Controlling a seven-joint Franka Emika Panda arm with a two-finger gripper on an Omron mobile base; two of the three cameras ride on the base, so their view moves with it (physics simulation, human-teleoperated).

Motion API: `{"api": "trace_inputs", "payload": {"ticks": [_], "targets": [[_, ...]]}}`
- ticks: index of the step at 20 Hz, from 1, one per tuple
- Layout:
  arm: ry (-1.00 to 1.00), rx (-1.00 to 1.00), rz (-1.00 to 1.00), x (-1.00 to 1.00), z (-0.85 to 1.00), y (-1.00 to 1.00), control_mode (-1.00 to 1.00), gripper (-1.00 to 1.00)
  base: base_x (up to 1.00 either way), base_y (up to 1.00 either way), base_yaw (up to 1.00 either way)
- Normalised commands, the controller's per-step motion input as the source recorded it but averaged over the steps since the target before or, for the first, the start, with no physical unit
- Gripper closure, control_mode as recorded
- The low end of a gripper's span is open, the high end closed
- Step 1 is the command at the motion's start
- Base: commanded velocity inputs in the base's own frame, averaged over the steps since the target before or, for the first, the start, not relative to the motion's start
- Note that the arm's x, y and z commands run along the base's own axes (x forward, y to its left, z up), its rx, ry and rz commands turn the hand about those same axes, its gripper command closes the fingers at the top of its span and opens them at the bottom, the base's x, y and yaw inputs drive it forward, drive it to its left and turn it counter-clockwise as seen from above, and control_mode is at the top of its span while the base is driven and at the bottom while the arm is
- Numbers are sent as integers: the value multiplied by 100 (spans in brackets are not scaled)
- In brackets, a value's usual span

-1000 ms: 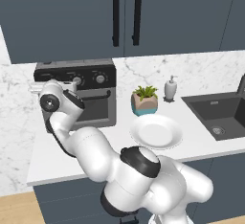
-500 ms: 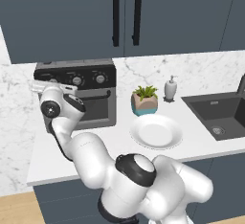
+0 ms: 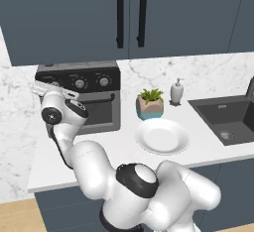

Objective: Pick up the kebab skewer and baguette bread, and place them inside the toaster oven. Close the toaster oven door and start by setting the timer.

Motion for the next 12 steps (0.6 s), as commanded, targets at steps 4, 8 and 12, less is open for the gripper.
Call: {"api": "trace_inputs", "payload": {"ticks": [4, 8, 12], "targets": [[0, 15, 0, 0, 0, 0, -100, 100, 0, 0, 0], [0, 16, 0, -1, 0, 0, -100, 100, 0, 0, 0], [0, 16, 0, 0, 0, 0, -100, 100, 0, 0, 0]]}}
